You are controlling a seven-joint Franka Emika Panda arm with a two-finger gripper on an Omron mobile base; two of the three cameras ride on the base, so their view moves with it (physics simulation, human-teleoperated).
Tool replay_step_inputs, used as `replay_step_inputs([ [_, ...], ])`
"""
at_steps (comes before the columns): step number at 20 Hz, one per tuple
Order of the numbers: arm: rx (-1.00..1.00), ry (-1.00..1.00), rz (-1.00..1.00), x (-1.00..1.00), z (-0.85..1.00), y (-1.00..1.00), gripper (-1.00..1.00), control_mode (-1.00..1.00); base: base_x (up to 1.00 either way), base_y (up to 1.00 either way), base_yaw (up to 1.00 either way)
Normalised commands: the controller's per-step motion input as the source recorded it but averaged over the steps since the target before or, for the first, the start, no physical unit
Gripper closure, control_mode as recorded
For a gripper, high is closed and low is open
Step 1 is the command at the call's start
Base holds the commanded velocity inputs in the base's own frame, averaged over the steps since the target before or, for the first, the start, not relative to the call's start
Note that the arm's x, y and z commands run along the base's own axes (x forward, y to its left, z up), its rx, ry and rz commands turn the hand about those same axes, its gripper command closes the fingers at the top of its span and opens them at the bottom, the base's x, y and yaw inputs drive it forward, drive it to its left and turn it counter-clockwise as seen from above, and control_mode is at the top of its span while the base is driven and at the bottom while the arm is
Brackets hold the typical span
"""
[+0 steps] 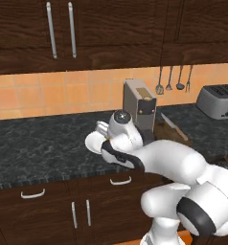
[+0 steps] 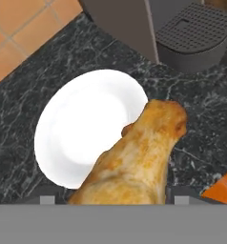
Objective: Pick up the knife from the drawer and place it on the cutting board. Then place the meat from the plate to the cutting board.
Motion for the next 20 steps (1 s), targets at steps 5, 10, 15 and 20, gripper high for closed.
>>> replay_step_inputs([
  [5, 0.0, -0.03, -0.21, -0.68, 0.66, -0.44, 1.0, -1.0, 0.0, 0.0, 0.0],
  [10, 0.01, 0.05, -0.29, -0.23, 0.49, -0.97, 1.0, -1.0, 0.0, 0.0, 0.0],
  [15, 0.06, 0.2, -0.22, 0.0, 0.19, -1.0, 1.0, -1.0, 0.0, 0.0, 0.0],
  [20, 0.09, 0.3, -0.04, 0.0, 0.03, -1.0, 1.0, -1.0, 0.0, 0.0, 0.0],
])
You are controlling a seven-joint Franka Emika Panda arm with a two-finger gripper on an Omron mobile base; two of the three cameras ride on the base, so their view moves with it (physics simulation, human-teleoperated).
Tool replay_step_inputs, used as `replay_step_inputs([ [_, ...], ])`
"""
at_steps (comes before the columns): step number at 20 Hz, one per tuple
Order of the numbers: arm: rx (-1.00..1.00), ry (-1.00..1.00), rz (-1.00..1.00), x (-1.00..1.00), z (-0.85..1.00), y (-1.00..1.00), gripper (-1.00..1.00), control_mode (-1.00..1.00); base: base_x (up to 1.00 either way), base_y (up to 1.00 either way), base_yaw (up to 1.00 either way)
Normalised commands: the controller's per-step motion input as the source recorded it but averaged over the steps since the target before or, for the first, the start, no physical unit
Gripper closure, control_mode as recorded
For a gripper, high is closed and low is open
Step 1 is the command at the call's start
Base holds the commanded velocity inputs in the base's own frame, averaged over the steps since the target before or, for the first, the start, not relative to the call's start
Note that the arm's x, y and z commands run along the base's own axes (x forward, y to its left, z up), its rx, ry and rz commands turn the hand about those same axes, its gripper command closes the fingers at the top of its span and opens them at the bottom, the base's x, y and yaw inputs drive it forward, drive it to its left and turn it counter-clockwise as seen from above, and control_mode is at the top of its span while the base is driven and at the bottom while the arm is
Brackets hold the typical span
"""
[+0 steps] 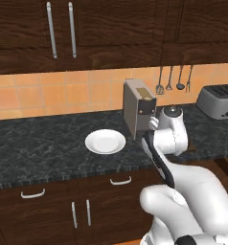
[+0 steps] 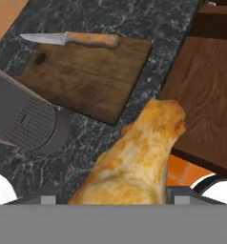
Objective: Pick up the knife from the drawer and place it on the cutting board. Then place the meat from the plate to the cutting board.
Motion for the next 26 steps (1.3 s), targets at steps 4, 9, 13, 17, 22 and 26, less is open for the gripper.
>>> replay_step_inputs([
  [4, 0.08, 0.16, 0.04, 0.09, 0.0, -0.98, 1.0, -1.0, 0.0, 0.0, 0.0],
  [9, 0.06, 0.01, 0.32, 0.21, -0.03, -0.76, 1.0, -1.0, 0.0, 0.0, 0.0],
  [13, 0.01, 0.0, 0.45, 0.36, -0.07, -0.62, 1.0, -1.0, 0.0, 0.0, 0.0],
  [17, 0.0, 0.0, 0.35, 0.63, -0.25, -0.14, 1.0, -1.0, 0.0, 0.0, 0.0],
  [22, 0.0, 0.0, 0.17, 0.79, -0.33, -0.02, 1.0, -1.0, 0.0, 0.0, 0.0],
  [26, 0.0, 0.0, 0.11, 0.54, -0.2, -0.31, 1.0, -1.0, 0.0, 0.0, 0.0],
])
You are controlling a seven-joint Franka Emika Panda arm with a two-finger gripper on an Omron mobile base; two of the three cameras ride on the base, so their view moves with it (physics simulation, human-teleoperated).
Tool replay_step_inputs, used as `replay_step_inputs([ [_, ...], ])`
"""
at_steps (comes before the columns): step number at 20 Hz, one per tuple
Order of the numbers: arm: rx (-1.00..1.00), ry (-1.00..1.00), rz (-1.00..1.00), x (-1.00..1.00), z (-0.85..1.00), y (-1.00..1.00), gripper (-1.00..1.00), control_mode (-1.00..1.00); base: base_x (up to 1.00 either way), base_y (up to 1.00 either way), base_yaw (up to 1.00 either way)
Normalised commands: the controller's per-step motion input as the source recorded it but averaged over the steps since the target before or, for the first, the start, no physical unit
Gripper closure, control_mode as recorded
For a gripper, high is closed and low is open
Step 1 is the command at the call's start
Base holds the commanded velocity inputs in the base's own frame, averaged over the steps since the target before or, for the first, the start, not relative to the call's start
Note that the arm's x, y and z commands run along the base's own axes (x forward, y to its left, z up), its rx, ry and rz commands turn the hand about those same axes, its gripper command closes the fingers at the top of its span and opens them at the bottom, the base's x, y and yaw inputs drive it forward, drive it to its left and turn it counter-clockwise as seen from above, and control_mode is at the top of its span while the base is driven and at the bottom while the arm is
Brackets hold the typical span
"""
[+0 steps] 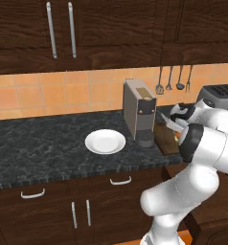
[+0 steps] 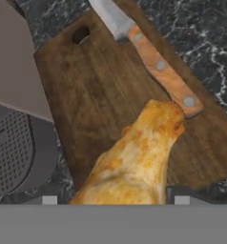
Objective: Pick up the knife from the drawer and place it on the cutting board. Then place the meat from the plate to the cutting board.
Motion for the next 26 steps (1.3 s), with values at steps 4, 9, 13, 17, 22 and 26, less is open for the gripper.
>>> replay_step_inputs([
  [4, 0.0, 0.0, 0.12, 0.47, -0.26, -0.29, 1.0, -1.0, 0.0, 0.0, 0.0],
  [9, 0.0, 0.0, 0.12, 0.41, -0.43, 0.0, -1.0, -1.0, 0.0, 0.0, 0.0],
  [13, 0.0, 0.0, 0.1, 0.07, -0.05, 0.0, -1.0, -1.0, 0.0, 0.0, 0.0],
  [17, 0.0, -0.04, 0.09, -0.49, 0.5, 0.07, -1.0, -1.0, 0.0, 0.0, 0.0],
  [22, -0.09, -0.01, 0.02, -0.53, 0.86, 0.51, -1.0, -1.0, 0.0, 0.0, 0.0],
  [26, -0.17, -0.05, 0.0, -0.63, 0.26, 0.47, -1.0, -1.0, 0.0, 0.0, 0.0],
])
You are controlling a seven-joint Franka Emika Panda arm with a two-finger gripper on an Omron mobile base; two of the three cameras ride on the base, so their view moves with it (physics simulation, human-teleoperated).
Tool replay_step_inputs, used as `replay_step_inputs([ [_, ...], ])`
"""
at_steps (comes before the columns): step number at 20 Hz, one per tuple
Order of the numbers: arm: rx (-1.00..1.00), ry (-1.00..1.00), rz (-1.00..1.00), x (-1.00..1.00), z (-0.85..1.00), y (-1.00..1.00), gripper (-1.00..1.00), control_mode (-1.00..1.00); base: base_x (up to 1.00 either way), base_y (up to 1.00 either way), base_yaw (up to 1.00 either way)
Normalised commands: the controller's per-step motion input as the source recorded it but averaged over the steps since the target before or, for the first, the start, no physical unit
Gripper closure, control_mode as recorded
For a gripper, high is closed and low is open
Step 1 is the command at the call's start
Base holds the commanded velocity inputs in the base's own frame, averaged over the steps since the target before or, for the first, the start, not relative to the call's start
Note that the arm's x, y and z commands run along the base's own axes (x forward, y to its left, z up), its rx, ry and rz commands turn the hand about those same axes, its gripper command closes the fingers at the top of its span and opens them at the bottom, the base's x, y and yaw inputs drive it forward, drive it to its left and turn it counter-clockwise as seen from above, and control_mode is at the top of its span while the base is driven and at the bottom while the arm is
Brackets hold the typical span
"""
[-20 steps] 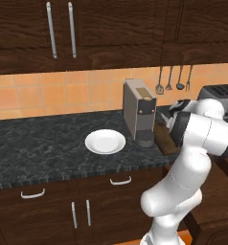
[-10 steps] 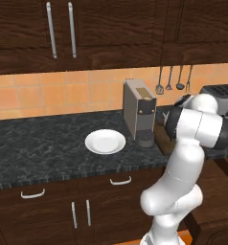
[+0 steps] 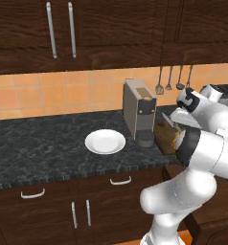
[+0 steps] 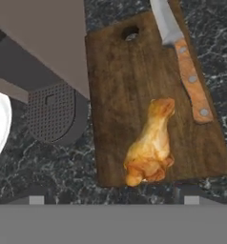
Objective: Pick up the knife from the drawer and place it on the cutting board. Then place the meat from the plate to the cutting board.
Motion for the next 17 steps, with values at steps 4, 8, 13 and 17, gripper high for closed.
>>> replay_step_inputs([
  [4, -0.1, -0.19, 0.0, -1.0, 0.0, 0.0, -1.0, -1.0, 0.0, 0.0, 0.0],
  [8, -0.02, -0.29, 0.0, -0.98, 0.12, 0.0, -1.0, -1.0, 0.0, 0.0, 0.0],
  [13, 0.0, -0.22, 0.0, -0.65, 0.43, 0.0, -1.0, -1.0, 0.0, 0.0, 0.0],
  [17, 0.0, -0.08, 0.0, -0.24, 0.53, 0.11, -1.0, -1.0, 0.0, 0.0, 0.0],
])
